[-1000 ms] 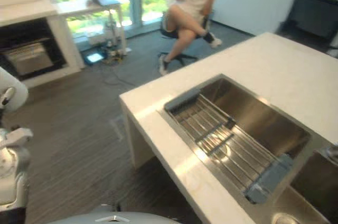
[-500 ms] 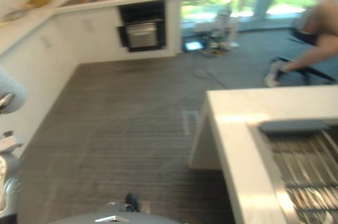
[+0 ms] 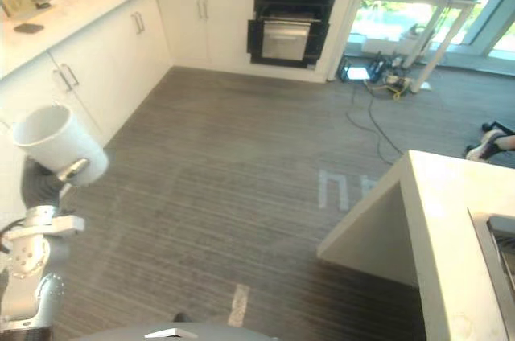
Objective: Walk over to the sink, pick up the cup, carry it to the dishwasher, place the cup inside the dishwasher, then close the dishwasher door
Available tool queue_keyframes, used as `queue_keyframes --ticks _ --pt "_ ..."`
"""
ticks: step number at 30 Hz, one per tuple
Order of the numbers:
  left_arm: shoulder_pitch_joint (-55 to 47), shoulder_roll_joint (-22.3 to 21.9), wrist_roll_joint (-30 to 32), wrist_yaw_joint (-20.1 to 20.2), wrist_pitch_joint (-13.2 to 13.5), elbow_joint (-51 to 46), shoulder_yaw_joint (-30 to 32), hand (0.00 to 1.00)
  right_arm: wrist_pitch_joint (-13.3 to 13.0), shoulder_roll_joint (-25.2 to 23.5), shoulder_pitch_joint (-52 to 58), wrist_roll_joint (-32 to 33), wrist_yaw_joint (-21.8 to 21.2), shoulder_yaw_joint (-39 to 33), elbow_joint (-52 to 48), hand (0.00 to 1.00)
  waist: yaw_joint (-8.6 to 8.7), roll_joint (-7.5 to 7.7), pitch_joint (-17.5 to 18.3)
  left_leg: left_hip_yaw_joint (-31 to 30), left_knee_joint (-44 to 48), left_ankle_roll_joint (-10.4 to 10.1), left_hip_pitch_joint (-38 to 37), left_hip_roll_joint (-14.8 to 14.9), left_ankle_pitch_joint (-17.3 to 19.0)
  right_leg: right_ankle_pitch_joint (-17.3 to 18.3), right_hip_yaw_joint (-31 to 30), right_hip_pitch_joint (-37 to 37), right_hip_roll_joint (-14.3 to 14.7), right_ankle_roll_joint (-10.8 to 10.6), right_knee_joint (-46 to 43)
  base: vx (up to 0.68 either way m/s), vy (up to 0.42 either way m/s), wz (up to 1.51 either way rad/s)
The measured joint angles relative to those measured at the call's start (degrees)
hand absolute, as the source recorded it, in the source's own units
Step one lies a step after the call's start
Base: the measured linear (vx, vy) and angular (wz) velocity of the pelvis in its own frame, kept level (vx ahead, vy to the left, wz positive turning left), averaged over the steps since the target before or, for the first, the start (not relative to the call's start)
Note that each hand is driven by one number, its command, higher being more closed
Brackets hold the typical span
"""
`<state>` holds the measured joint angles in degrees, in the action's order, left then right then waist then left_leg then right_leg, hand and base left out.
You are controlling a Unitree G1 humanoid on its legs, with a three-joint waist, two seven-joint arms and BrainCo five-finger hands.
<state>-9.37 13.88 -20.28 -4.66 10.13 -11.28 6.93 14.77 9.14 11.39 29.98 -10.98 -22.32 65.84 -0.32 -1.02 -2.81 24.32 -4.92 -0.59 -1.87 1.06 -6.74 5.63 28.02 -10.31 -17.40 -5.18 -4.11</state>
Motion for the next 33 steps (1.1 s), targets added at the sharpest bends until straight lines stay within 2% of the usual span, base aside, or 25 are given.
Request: queue_keyframes --ticks 1,2,3,5,10,15,18,25,29,33 --pt "1.09 0.55 -0.51 0.37 -0.24 1.92 -2.00 1.00 -0.42 -0.14 -0.01 0.07 -0.09 1.40 -0.84 0.00 1.53 -0.09 0.01 -2.55 -0.06 0.22 0.51 -0.18 -0.58 1.75 -4.19 -0.04 1.58 0.09 -0.28 -0.12 -0.083 0.80" --pt "2.23 0.65 -0.88 1.44 -0.27 3.05 -3.45 1.00 -0.55 -0.13 -0.10 0.06 0.01 2.23 -1.70 0.00 1.94 0.20 0.02 -3.99 -0.08 0.40 0.88 -0.40 -1.09 2.41 -5.24 -0.10 2.04 -0.88 -0.83 -0.11 -0.080 0.77" --pt "2.43 0.64 -0.88 1.83 -0.28 3.16 -3.90 1.00 -0.55 0.07 -0.13 0.05 0.05 2.60 -1.74 0.00 1.86 0.35 -0.01 -4.25 -0.09 0.42 0.88 -0.33 -1.22 2.50 -5.15 -0.21 2.17 -1.03 -0.96 -0.09 -0.050 0.38" --pt "2.45 0.65 -0.97 2.68 -0.28 3.16 -4.57 1.00 -0.96 0.45 -0.12 0.00 -0.07 3.35 -1.81 0.00 1.37 -0.43 -0.30 -4.68 -0.11 -0.01 1.13 0.29 -1.26 2.40 -5.27 -0.30 3.09 -0.87 -0.63 -0.05 -0.025 0.10" --pt "2.46 0.64 -3.79 2.46 -0.37 3.16 -4.59 1.00 -1.78 0.43 -0.51 -0.05 -0.08 6.54 -1.83 0.00 1.72 -0.06 -0.18 -4.36 -0.11 -0.54 1.14 1.69 -1.31 1.95 -5.98 -0.28 4.64 -0.20 0.11 -0.01 -0.040 -0.07" --pt "2.47 0.25 -6.02 -0.08 -0.93 3.53 -4.61 1.00 -1.75 0.21 -1.29 0.14 -0.26 10.76 -1.86 0.00 1.73 2.06 1.27 -2.03 -0.10 -1.66 0.69 3.07 -0.93 1.59 -8.70 0.68 5.92 0.10 0.83 0.04 -0.044 -0.25" --pt "2.49 -0.68 -5.32 -2.63 -0.92 5.12 -4.60 1.00 -1.46 0.43 -1.40 1.27 -0.54 12.66 -1.88 0.00 1.80 2.63 1.85 -0.51 -0.10 -2.46 -0.14 3.59 -0.60 1.50 -10.17 0.70 6.32 0.34 0.90 0.08 -0.042 -0.26" --pt "3.30 -1.15 -3.12 -4.05 -0.90 8.24 -4.63 1.00 0.43 0.93 -1.30 3.63 -1.02 14.27 -1.89 0.00 2.79 2.70 3.15 1.65 -0.09 -4.05 -1.69 5.08 -0.29 1.81 -12.01 0.63 7.57 1.15 0.74 0.04 -0.044 -0.19" --pt "3.12 -1.77 -3.12 -5.06 -0.85 8.78 -4.74 1.00 0.50 1.08 -1.31 3.65 -1.05 14.25 -1.88 0.00 2.66 2.54 3.46 4.19 -0.09 -5.14 -3.58 6.40 0.08 1.84 -14.85 0.62 8.57 1.20 0.87 0.00 -0.051 -0.33" --pt "3.13 -2.79 -3.09 -4.94 -0.80 9.80 -4.83 1.00 0.32 1.08 -1.39 3.85 -1.20 13.74 -1.88 0.00 3.58 2.33 3.67 5.64 -0.09 -5.54 -4.39 7.09 0.27 1.60 -16.25 0.84 9.07 0.79 1.17 -0.02 -0.029 -0.21"
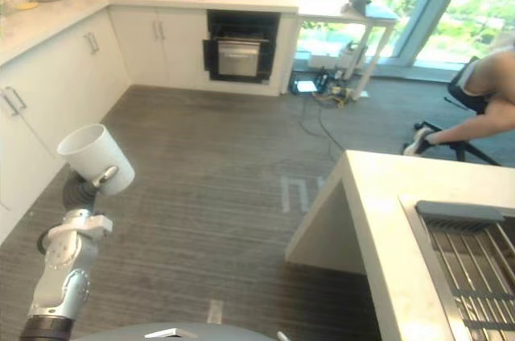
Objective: Walk over to the sink, pick up the cup, carry it to the dishwasher, place the cup inside the dishwasher, then close the dishwasher door
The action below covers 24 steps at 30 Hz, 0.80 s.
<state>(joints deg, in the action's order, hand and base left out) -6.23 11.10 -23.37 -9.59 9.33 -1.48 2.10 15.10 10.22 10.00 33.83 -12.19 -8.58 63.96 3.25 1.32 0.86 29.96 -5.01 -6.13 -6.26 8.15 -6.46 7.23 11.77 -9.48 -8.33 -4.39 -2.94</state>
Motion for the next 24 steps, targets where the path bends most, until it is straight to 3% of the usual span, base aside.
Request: queue_keyframes --ticks 1,7,14,18,24 --pt "4.08 -0.35 5.51 -2.68 0.03 2.76 -1.25 1.00 0.33 -0.88 1.35 -0.44 -1.33 -5.09 0.25 0.00 0.40 0.83 2.83 0.63 -0.02 -0.30 1.12 0.62 -0.53 -1.37 -1.31 1.94 0.48 -1.71 0.81 -0.01 -0.006 -0.10" --pt "4.08 -0.35 5.45 -2.58 0.02 2.78 -1.05 1.00 0.24 -0.93 1.35 -0.44 -1.45 -5.24 0.24 0.00 0.48 0.75 2.55 -0.14 -0.02 -0.32 1.11 0.56 -0.45 -1.38 -1.04 1.69 0.47 -1.69 0.94 0.00 0.000 0.02" --pt "4.06 -0.65 -1.98 1.01 -3.04 5.52 2.81 1.00 -2.79 -1.40 1.64 0.06 -1.89 -6.32 0.25 0.00 0.37 0.11 0.92 -8.50 0.01 -0.78 1.14 -0.18 -0.10 -2.32 0.19 -0.21 0.42 -1.92 2.82 0.00 -0.011 0.09" --pt "3.78 -1.02 -5.35 6.25 -6.73 6.07 3.37 1.00 -4.35 -1.99 2.10 0.52 -2.81 -9.12 0.20 0.00 0.16 -0.25 -0.55 -10.99 0.02 -0.39 1.15 -0.75 0.20 -2.54 1.50 -1.31 0.08 -2.23 3.32 -0.03 0.006 0.16" --pt "3.33 -0.93 -5.18 5.43 -6.84 6.06 5.77 1.00 -4.51 -2.70 2.72 2.20 -3.91 -12.35 0.16 0.00 0.25 -0.38 -0.60 -10.86 0.01 -0.37 1.06 -0.79 0.53 -2.67 1.12 -1.31 0.06 -1.98 3.63 -0.02 0.002 -0.03"
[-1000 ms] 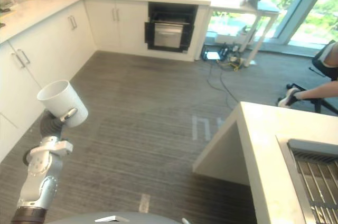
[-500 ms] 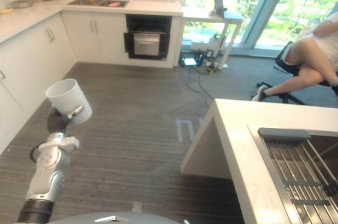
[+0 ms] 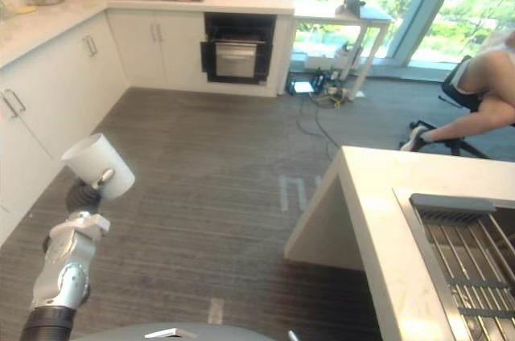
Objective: Walk over to the sink, pick up the cup, carry it to the dishwasher, place the cup inside the dishwasher, then close the dishwasher door
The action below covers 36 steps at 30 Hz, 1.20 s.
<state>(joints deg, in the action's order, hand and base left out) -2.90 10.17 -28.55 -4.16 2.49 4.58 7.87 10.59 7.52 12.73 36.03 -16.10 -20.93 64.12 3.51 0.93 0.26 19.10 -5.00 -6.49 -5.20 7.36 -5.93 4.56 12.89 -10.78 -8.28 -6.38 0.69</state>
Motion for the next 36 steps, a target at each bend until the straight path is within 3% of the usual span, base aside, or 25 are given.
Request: queue_keyframes --ticks 3,5,7,11,12,13,14,15,16,18,19,20,22,24,25,26,27,28,29,31,32,33,34,35,36 --pt "0.00 0.01 10.49 -2.72 1.22 -0.37 -0.15 1.00 1.97 0.24 0.15 5.51 0.01 -0.08 -0.09 0.00 0.12 -0.20 -0.19 0.31 0.00 0.00 -0.16 -0.02 0.20 -0.01 -0.32 0.02 -0.04 0.01 0.07 0.00 -0.003 -0.05" --pt "0.00 0.01 14.88 -3.14 1.20 -2.02 -0.17 1.00 1.93 0.34 -0.04 5.80 0.01 -0.08 -0.23 0.00 -0.11 -0.20 -0.49 1.20 0.00 -0.07 -0.95 -0.06 0.56 0.01 -1.11 -0.04 -0.19 0.04 -0.38 0.02 0.005 -0.20" --pt "0.04 0.00 16.30 -3.14 0.99 -3.66 -0.15 1.00 1.11 0.42 -0.27 5.83 -0.01 -0.07 -0.64 0.00 -0.05 -0.58 -1.06 1.14 0.01 0.29 -1.84 -0.50 1.30 0.88 -1.41 0.03 -0.72 1.33 -1.91 0.03 0.034 -0.24" --pt "1.89 -0.24 16.48 -2.98 0.33 -5.85 -3.51 1.00 -2.77 0.53 -0.58 6.30 0.96 -0.19 -1.90 0.00 0.55 -1.83 -2.48 -2.26 0.01 1.52 -2.41 -2.30 3.68 1.83 0.01 7.07 -4.05 2.29 -20.02 0.01 0.083 0.09" --pt "3.55 -0.21 16.48 -2.56 0.26 -5.85 -5.65 1.00 -3.91 0.28 0.23 5.85 2.26 -0.17 -2.40 0.00 1.09 -0.79 -2.99 -4.13 0.02 2.39 -3.44 -3.97 4.01 1.22 0.51 11.43 -7.50 4.17 -32.61 -0.02 0.121 0.65" --pt "3.96 -0.22 16.48 -2.43 0.24 -5.85 -6.46 1.00 -4.42 -0.08 0.60 4.78 2.89 -0.14 -2.41 0.00 1.21 -0.20 -3.23 -5.09 0.02 2.80 -3.98 -4.65 4.23 0.07 0.32 12.97 -8.70 6.30 -37.07 0.02 0.108 0.77" --pt "4.01 -0.24 16.47 -2.23 0.23 -5.83 -7.63 1.00 -5.19 -0.52 1.19 3.08 3.85 -0.04 -2.40 0.00 1.34 0.25 -3.27 -6.26 0.02 3.51 -4.58 -5.45 4.68 -2.94 -0.53 15.09 -9.95 10.20 -42.51 0.05 0.087 0.74" --pt "3.72 -0.33 16.45 -1.67 0.08 -5.74 -8.82 1.00 -6.18 -1.33 2.10 0.19 5.09 -0.04 -2.38 0.00 1.55 -0.08 -3.81 -8.57 0.05 4.83 -5.66 -5.79 5.50 -7.55 -3.90 17.69 -9.89 10.13 -48.01 0.09 0.089 0.88" --pt "3.66 -0.92 16.40 -1.61 0.02 -5.54 -9.12 1.00 -6.97 -2.60 2.86 -2.46 5.71 -0.16 -2.37 0.00 1.47 -0.02 -4.04 -10.31 0.09 6.13 -6.19 -5.54 6.05 -1.59 -6.60 19.39 -7.87 5.57 -50.81 0.12 0.069 0.79" --pt "3.71 -1.44 16.39 -1.67 0.02 -5.68 -8.93 1.00 -8.46 -4.56 3.19 -6.84 6.75 -0.17 -2.41 0.00 1.25 0.25 -4.46 -11.67 0.38 7.26 -6.16 -4.76 6.79 5.05 -5.64 22.25 -4.14 4.14 -47.09 0.15 0.007 0.61" --pt "3.70 -1.48 16.40 -1.67 -0.01 -5.91 -8.97 1.00 -8.79 -5.03 3.12 -7.54 6.77 -0.07 -2.46 0.00 1.03 0.75 -4.79 -11.66 0.39 7.43 -6.48 -4.73 7.01 5.46 -5.40 23.18 -3.27 3.62 -44.27 0.14 -0.037 0.39" --pt "3.70 -1.71 16.41 -1.65 -0.19 -6.21 -9.08 1.00 -9.22 -5.61 2.79 -8.71 6.77 -0.05 -2.53 0.00 0.74 1.27 -5.55 -11.67 0.40 7.30 -6.53 -4.57 7.12 5.19 -5.06 23.89 -1.85 3.38 -37.66 0.15 -0.118 0.10" --pt "3.70 -2.18 16.46 -1.59 -2.17 -6.91 -9.74 1.00 -9.30 -6.30 2.34 -9.39 6.79 0.70 -4.26 0.00 -0.09 2.22 -6.10 -11.50 0.41 6.25 -6.52 -4.08 8.28 0.71 -6.31 24.45 1.69 2.39 -18.90 0.17 -0.188 0.10" --pt "3.69 -2.18 16.44 -1.25 -2.94 -9.21 -10.40 1.00 -8.98 -5.80 2.53 -8.39 6.76 2.01 -5.93 0.00 0.03 2.88 -6.42 -11.94 0.42 5.11 -7.70 -4.02 9.59 -0.14 -8.57 23.93 2.13 1.80 -12.98 0.25 -0.229 0.42" --pt "3.61 -2.42 16.38 -0.57 -2.95 -11.32 -10.38 1.00 -8.61 -5.84 3.27 -7.49 6.69 2.91 -7.48 0.00 0.22 3.65 -6.42 -13.35 1.24 3.75 -8.34 -4.30 10.80 0.48 -9.56 23.16 1.70 1.62 -14.15 0.30 -0.265 0.58" --pt "3.52 -2.76 16.39 -0.41 -2.95 -12.36 -10.40 1.00 -8.20 -5.74 3.28 -6.51 6.71 2.98 -7.98 0.00 0.31 3.77 -6.50 -14.15 2.92 3.56 -8.35 -3.94 12.17 0.08 -9.28 23.50 1.74 1.62 -16.61 0.30 -0.276 0.62" --pt "3.19 -3.58 16.41 0.09 -2.94 -14.39 -10.52 1.00 -7.58 -5.62 4.44 -5.52 6.70 3.44 -9.40 0.00 0.43 3.47 -6.36 -14.90 4.69 1.94 -8.94 -2.96 14.24 0.15 -8.71 24.06 2.03 1.75 -21.37 0.29 -0.267 0.50" --pt "2.44 -4.36 16.43 0.90 -2.76 -16.25 -10.87 1.00 -6.92 -5.39 5.18 -4.34 6.74 4.07 -9.28 0.00 0.42 2.49 -6.04 -16.07 7.32 -0.40 -9.75 -1.75 16.40 1.44 -7.54 24.64 2.54 3.93 -25.50 0.47 -0.357 0.53" --pt "1.46 -5.21 16.46 1.29 -2.60 -16.85 -11.49 1.00 -6.08 -4.83 5.59 -4.03 6.78 4.09 -9.23 0.00 0.83 1.47 -5.75 -17.43 13.03 -1.08 -8.66 -0.02 20.12 3.84 -5.30 24.13 3.03 6.34 -28.28 0.36 -0.252 0.38" --pt "0.47 -6.09 16.47 1.77 -2.61 -16.72 -12.71 1.00 -5.37 -4.57 6.10 -3.93 6.89 3.96 -9.14 0.00 1.17 0.03 -5.12 -19.01 25.29 -1.58 -6.08 0.82 23.55 6.60 -4.06 22.67 3.88 7.20 -29.98 0.31 -0.162 0.21" --pt "-0.83 -6.99 16.44 2.28 -2.55 -16.73 -13.81 1.00 -4.94 -4.69 7.01 -3.97 6.88 3.70 -9.20 0.00 1.26 -0.89 -4.57 -19.34 41.33 -2.59 -2.94 0.75 23.83 8.88 -3.51 20.56 4.89 7.53 -30.61 0.50 -0.205 0.18" --pt "-1.37 -7.49 16.43 2.54 -2.42 -16.70 -14.94 1.00 -4.15 -4.58 8.00 -4.25 6.80 2.73 -9.19 0.00 1.40 -2.26 -4.55 -19.31 52.64 -4.67 -0.51 1.22 18.35 11.08 -2.93 17.60 6.68 7.43 -30.59 0.50 -0.197 0.21" --pt "-1.36 -7.61 16.42 2.92 -2.18 -16.70 -15.02 1.00 -3.94 -4.44 8.47 -4.46 6.76 2.08 -9.04 0.00 1.38 -2.64 -4.53 -19.12 55.95 -4.84 0.80 2.35 15.52 11.75 -2.54 16.47 7.49 7.76 -30.44 0.48 -0.167 0.18" --pt "-1.77 -8.45 16.37 3.11 -1.71 -16.67 -13.77 1.00 -3.28 -4.70 9.73 -5.10 6.61 1.19 -8.92 0.00 0.71 -3.15 -4.53 -16.96 65.05 -1.09 5.76 6.01 3.16 12.35 -2.92 12.86 9.60 8.92 -27.96 0.39 -0.103 0.01" --pt "-1.99 -8.67 16.36 3.11 -1.41 -16.50 -12.72 1.00 -3.02 -4.79 9.89 -5.19 6.62 1.12 -8.76 0.00 0.06 -3.36 -4.53 -15.36 70.67 1.13 9.47 8.51 -0.63 12.23 -3.27 10.44 10.65 9.59 -25.72 0.40 -0.076 -0.13"
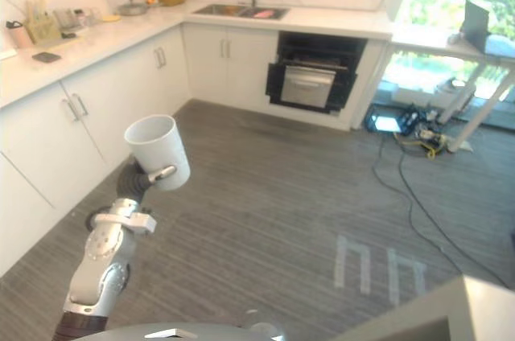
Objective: Walk over to the sink, pick up the cup, carry it to the dishwasher, place the cup inside the dishwasher, then close the dishwasher door
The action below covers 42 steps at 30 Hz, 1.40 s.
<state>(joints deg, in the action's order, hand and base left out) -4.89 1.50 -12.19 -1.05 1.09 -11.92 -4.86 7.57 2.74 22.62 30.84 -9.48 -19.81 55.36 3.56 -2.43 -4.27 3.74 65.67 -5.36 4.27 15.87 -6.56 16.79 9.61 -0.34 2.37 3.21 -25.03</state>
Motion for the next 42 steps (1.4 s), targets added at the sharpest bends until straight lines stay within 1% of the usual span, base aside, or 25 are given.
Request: queue_keyframes --ticks 2,5,7,8,9,10,11,14,16,17,18,20,22,24,27,28,29,30,32,33,34,37,39,41,42 --pt "-0.06 0.28 -0.03 -0.01 0.17 0.86 1.49 1.00 0.11 0.57 -0.55 -0.17 0.11 -0.67 0.90 0.00 -0.47 0.21 -0.61 2.14 4.78 3.62 5.95 1.10 6.93 0.23 -1.14 -3.02 0.00 0.90 2.24 0.36 -0.009 -0.26" --pt "-1.07 0.93 -0.21 -0.42 0.47 2.35 3.09 1.00 -0.14 2.51 -3.51 1.37 0.55 -0.75 2.02 0.00 -3.18 1.23 -1.36 6.55 -12.60 4.01 10.98 -3.82 16.48 0.18 -5.99 -9.08 -2.64 0.25 8.11 0.42 0.077 -0.83" --pt "-3.91 1.06 -0.19 -0.95 2.76 0.31 3.17 1.00 -1.19 3.51 -6.71 1.47 -0.10 0.49 1.69 0.00 -3.75 1.00 -1.39 5.81 -46.96 1.79 9.69 -7.44 12.61 0.54 -10.33 -11.40 -3.69 -2.37 11.16 0.54 0.209 -1.02" --pt "-4.19 0.96 -0.18 -0.96 3.17 -0.06 2.97 1.00 -1.68 3.43 -7.73 1.50 -0.14 0.62 1.72 0.00 -3.70 0.30 -1.61 4.75 -51.47 0.98 10.39 -7.41 11.41 1.01 -11.14 -11.96 -3.24 -2.93 11.80 0.52 0.287 -0.92" --pt "-4.92 1.07 -0.13 -0.73 3.98 0.12 2.76 1.00 -2.47 2.93 -9.38 1.58 -0.10 0.74 1.98 0.00 -4.25 0.29 -1.59 4.42 -51.50 -0.15 10.81 -7.29 4.76 2.41 -13.33 -13.30 -3.26 -4.06 12.41 0.54 0.305 -0.78" --pt "-5.54 2.05 -0.11 -0.55 4.24 0.25 2.90 1.00 -3.56 1.71 -9.57 2.05 -0.24 1.09 2.10 0.00 -4.45 1.97 -1.18 5.22 -48.65 2.13 10.16 -8.56 2.83 3.57 -15.23 -15.24 -5.17 -4.90 12.29 0.56 0.286 -0.66" --pt "-5.44 2.32 -0.15 -0.23 4.33 0.44 3.13 1.00 -3.87 1.12 -9.68 2.97 -0.17 1.22 2.06 0.00 -4.21 2.82 -1.12 5.34 -45.31 2.74 10.98 -8.92 5.69 3.41 -15.55 -15.51 -5.91 -5.07 11.35 0.57 0.261 -0.31" --pt "-4.81 3.09 -1.29 2.15 5.10 2.02 4.52 1.00 -5.11 0.48 -10.41 6.02 0.39 1.67 2.21 0.00 -4.05 3.76 -0.70 4.80 -36.70 4.59 10.18 -9.72 14.60 -0.30 -17.90 -11.07 -6.86 -7.54 -4.50 0.55 0.284 -0.11" --pt "-4.52 4.60 -1.44 2.52 5.15 3.59 7.49 1.00 -5.11 0.08 -11.30 5.99 1.06 1.61 2.66 0.00 -4.59 6.78 -0.87 9.18 -40.66 6.50 1.34 -13.75 17.13 -11.29 -17.91 -4.63 -11.59 -15.58 -23.42 0.57 0.259 -0.36" --pt "-4.51 4.70 -1.33 2.48 5.15 3.57 7.98 1.00 -5.19 0.00 -11.24 5.99 1.01 1.53 2.61 0.00 -4.42 6.67 -0.96 9.25 -41.25 6.90 -0.61 -14.70 18.06 -15.52 -16.77 -3.08 -13.17 -15.60 -27.77 0.47 0.184 -0.24" --pt "-3.93 5.22 -1.14 2.48 5.24 3.53 8.32 1.00 -5.59 0.03 -10.90 5.97 0.83 1.59 2.48 0.00 -3.58 6.56 -1.11 9.17 -42.15 8.04 -4.30 -15.81 20.46 -17.15 -12.47 0.64 -16.34 -11.00 -36.65 0.42 0.153 -0.05" --pt "-3.73 5.34 -1.07 1.45 5.15 3.49 8.75 1.00 -6.16 0.03 -9.69 5.80 0.64 1.90 1.83 0.00 -2.85 5.32 -1.91 9.19 -46.64 8.04 -11.20 -15.94 21.84 -12.72 -8.08 7.45 -17.06 -3.26 -44.50 0.42 0.133 -0.19" --pt "-3.59 5.89 -1.08 -0.05 5.09 2.50 8.47 1.00 -7.51 -0.25 -8.26 5.93 -0.38 2.96 0.63 0.00 -1.02 4.27 -1.60 9.19 -51.61 7.93 -15.96 -15.73 21.91 -9.65 -4.78 14.96 -14.90 -3.55 -41.37 0.39 0.063 0.02" --pt "-2.96 6.99 -0.98 -0.26 4.82 -0.57 6.86 1.00 -8.49 -1.32 -6.24 5.34 -1.01 2.71 -0.46 0.00 0.73 3.61 -1.69 8.88 -55.51 6.38 -19.03 -15.23 22.22 -9.27 1.18 19.43 -12.13 -4.81 -19.02 0.41 -0.038 0.27" --pt "-2.02 6.75 -1.05 -0.14 4.50 -3.45 4.68 1.00 -10.66 -2.44 -4.75 4.70 -2.11 3.01 -0.67 0.00 0.35 4.24 -2.00 8.51 -57.08 3.67 -22.89 -14.83 25.13 -17.23 5.15 16.31 -7.30 -5.40 14.08 0.52 -0.124 0.11" --pt "-1.97 6.50 -1.07 -0.04 4.41 -3.58 4.21 1.00 -11.49 -2.18 -4.62 4.57 -2.32 3.81 -0.72 0.00 0.38 4.28 -1.95 8.12 -56.94 3.28 -24.78 -14.82 27.09 -19.71 4.21 15.78 -6.46 -3.66 15.84 0.62 -0.145 0.10" --pt "-2.08 5.07 -1.13 -0.09 3.44 -3.38 3.72 1.00 -12.16 -1.24 -4.71 2.92 -2.11 4.06 -2.21 0.00 0.79 2.34 -1.43 7.12 -56.75 4.93 -27.25 -13.23 29.07 -22.97 4.34 16.05 -5.17 -1.87 11.00 0.66 -0.126 0.13" --pt "-2.10 3.96 -1.14 -0.08 2.84 -4.02 3.56 1.00 -12.34 -0.48 -5.19 1.17 -0.98 4.63 -4.78 0.00 0.93 0.97 -1.41 5.82 -52.38 4.98 -27.31 -11.93 29.00 -20.94 5.06 16.83 -5.03 0.96 5.27 0.78 -0.200 0.11" --pt "-2.44 2.76 -1.21 -0.11 2.16 -5.24 3.18 1.00 -12.26 0.71 -5.67 0.10 0.70 6.17 -8.30 0.00 0.76 -0.42 -1.41 4.33 -40.57 5.89 -24.07 -9.89 27.97 -15.08 6.13 16.07 -4.50 1.69 0.36 0.61 -0.224 0.12" --pt "-2.53 2.10 -1.21 0.10 2.17 -5.64 2.45 1.00 -11.92 0.86 -5.78 -0.44 2.29 6.37 -10.99 0.00 0.52 -0.99 -1.76 3.60 -25.76 3.45 -18.54 -7.40 22.28 -11.30 6.99 13.69 -3.96 1.46 -1.11 0.56 -0.222 0.24" --pt "-3.25 1.25 -1.18 0.49 2.43 -5.52 1.72 1.00 -10.99 1.28 -6.08 -1.15 3.66 7.20 -13.82 0.00 -0.28 -1.09 -2.22 2.17 -11.00 -0.03 -11.51 -4.37 9.94 -8.62 6.95 10.33 -2.90 1.34 -1.06 0.56 -0.205 0.23" --pt "-5.88 0.26 -1.15 0.30 2.72 -4.87 1.24 1.00 -11.16 3.23 -8.38 -2.16 6.31 8.21 -16.31 0.00 -2.75 -2.30 -3.24 1.34 11.17 1.66 5.65 -1.64 9.46 -3.85 7.17 0.36 -1.19 1.09 1.87 0.54 -0.143 0.08" --pt "-7.04 0.69 -1.18 0.10 4.16 -3.66 2.10 1.00 -11.43 4.40 -10.62 -3.22 9.39 8.36 -16.43 0.00 -4.50 -2.05 -3.21 4.61 6.93 3.09 12.94 -1.62 12.25 -2.82 6.42 -4.17 -1.28 0.07 4.93 0.53 -0.112 -0.24" --pt "-8.29 0.71 -1.15 -0.23 4.75 -3.04 3.13 1.00 -11.08 5.83 -14.14 -4.07 14.26 8.33 -20.84 0.00 -6.22 -1.87 -3.27 8.06 -8.49 2.36 16.54 -1.97 14.34 -2.69 3.90 -6.64 -1.43 -0.09 7.52 0.62 -0.044 -0.69" --pt "-9.15 0.66 -1.13 -0.31 4.84 -2.95 3.81 1.00 -10.66 6.94 -16.69 -4.92 18.53 8.27 -25.74 0.00 -6.59 -1.63 -3.27 9.02 -25.24 1.48 15.44 -3.55 13.88 -2.42 2.08 -7.78 -1.84 -0.52 8.76 0.64 0.050 -0.86"
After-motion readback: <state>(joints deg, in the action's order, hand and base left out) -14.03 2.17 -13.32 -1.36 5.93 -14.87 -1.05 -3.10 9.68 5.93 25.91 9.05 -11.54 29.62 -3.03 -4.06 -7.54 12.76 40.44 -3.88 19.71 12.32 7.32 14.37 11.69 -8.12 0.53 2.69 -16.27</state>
